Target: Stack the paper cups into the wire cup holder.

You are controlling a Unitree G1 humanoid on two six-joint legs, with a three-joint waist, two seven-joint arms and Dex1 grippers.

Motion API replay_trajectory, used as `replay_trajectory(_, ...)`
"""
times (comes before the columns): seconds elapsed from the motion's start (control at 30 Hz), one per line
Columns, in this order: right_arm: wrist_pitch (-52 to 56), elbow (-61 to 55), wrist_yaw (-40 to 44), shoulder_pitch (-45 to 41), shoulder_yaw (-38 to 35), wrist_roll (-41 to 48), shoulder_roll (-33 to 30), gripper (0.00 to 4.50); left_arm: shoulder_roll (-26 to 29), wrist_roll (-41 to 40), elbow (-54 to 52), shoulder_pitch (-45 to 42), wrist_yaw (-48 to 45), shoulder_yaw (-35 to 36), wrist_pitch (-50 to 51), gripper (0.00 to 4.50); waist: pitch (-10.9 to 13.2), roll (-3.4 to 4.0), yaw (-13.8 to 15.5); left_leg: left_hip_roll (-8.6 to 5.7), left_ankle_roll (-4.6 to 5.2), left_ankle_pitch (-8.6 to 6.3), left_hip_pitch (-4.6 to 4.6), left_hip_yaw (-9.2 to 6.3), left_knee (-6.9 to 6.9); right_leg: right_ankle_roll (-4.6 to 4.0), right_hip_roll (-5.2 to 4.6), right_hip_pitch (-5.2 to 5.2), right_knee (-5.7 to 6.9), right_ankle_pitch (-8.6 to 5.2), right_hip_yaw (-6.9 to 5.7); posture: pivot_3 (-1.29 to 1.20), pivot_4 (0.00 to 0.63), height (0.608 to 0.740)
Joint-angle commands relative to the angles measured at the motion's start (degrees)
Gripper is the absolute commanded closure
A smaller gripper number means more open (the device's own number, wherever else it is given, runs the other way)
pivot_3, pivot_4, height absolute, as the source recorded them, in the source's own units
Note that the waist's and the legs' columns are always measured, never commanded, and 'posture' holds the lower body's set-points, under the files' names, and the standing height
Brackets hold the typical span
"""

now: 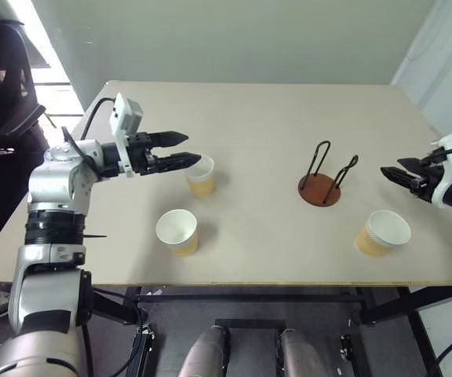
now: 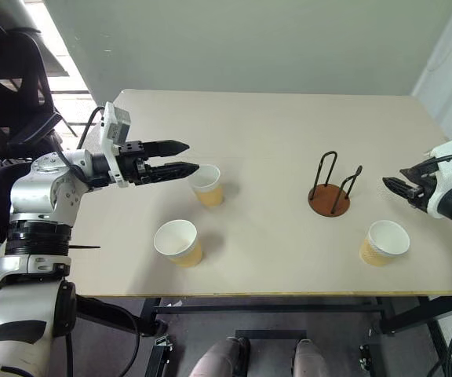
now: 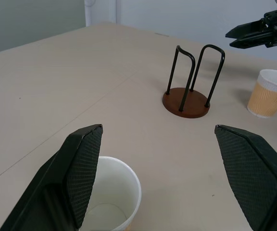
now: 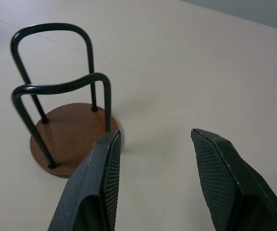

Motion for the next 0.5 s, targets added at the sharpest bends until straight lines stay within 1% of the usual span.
replay_trajectory(0.03,1.0,-3.5,2.7,0.8,-2.4,1.8,-2.6,2.21,0.4,0.6,-0.2,-1.5,-0.4,0.4,-1.6,0.52,0.0,0.00,0.0,0.00,-0.01,-0.01,0.00,0.00,0.00,0.02,0.00,0.00,0.00,-0.02,0.00,0.00,0.150,0.740)
replay_trajectory(0.13,2.2,-5.0,4.1,1.4,-3.4,3.2,-3.9,2.21,0.4,0.8,-0.1,-1.1,-0.4,0.4,-2.2,0.52,0.0,0.00,0.0,-0.01,-0.01,-0.02,-0.02,0.00,0.00,0.31,0.00,0.00,0.00,-0.21,0.00,0.00,0.150,0.740)
replay_trajectory(0.33,6.3,-7.2,5.3,1.0,-5.4,7.0,-4.9,2.21,-0.1,1.5,0.5,-0.7,-0.3,0.4,-3.1,0.52,0.0,0.00,0.0,-0.01,-0.01,-0.02,-0.02,0.00,0.00,0.32,0.00,0.00,0.00,-0.23,0.01,0.00,0.150,0.740)
replay_trajectory(0.5,15.3,-13.4,4.5,2.2,-6.6,13.6,-3.5,2.21,-0.3,1.9,0.9,-0.8,-0.9,0.3,-3.9,0.52,0.0,0.00,0.0,-0.01,-0.01,-0.02,-0.01,0.00,0.00,0.39,0.01,0.00,0.02,-0.28,0.00,0.00,0.150,0.740)
